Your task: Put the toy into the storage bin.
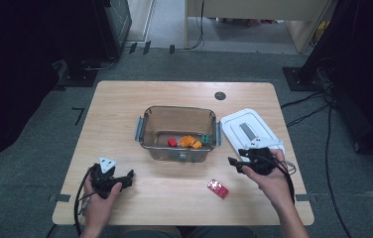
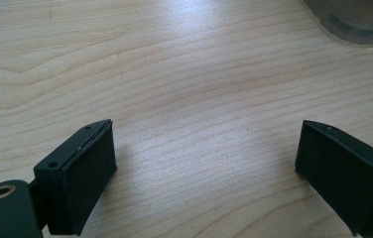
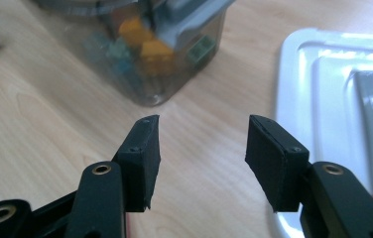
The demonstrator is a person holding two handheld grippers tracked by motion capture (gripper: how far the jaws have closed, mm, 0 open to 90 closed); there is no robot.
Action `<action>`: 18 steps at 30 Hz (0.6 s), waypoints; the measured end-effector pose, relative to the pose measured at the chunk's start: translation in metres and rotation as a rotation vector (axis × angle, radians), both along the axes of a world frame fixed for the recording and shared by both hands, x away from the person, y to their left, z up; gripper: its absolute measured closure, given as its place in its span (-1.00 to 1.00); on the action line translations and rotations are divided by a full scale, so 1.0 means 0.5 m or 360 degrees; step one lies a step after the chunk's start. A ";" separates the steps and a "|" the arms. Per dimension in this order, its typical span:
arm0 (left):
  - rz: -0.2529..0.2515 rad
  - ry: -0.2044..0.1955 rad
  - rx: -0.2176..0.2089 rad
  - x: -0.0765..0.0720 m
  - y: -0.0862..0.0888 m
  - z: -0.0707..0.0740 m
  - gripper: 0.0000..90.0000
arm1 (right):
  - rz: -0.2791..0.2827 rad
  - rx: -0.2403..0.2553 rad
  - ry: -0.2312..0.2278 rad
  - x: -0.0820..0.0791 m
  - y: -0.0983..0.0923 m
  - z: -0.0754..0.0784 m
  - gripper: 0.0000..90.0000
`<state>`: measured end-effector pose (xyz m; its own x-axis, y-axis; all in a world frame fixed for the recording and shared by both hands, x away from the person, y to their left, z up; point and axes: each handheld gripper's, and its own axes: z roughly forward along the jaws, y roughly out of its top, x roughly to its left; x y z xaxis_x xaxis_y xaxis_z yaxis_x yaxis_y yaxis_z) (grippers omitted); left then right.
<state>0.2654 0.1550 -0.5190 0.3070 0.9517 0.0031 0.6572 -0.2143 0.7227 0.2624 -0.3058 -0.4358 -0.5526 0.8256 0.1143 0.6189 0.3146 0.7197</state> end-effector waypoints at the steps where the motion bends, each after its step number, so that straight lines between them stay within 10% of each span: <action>1: 0.0000 0.0000 0.0000 0.000 0.000 0.000 -0.82 | 0.0010 0.0002 0.0007 -0.006 0.003 -0.008 0.05; 18: 0.0000 0.0000 -0.0001 0.000 0.000 0.000 -0.81 | 0.0207 0.0010 0.0079 -0.084 0.071 -0.096 0.04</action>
<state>0.2654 0.1549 -0.5190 0.3070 0.9517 0.0026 0.6571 -0.2140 0.7228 0.2205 -0.2702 -0.4837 -0.6486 0.7465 0.1489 0.6080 0.3903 0.6913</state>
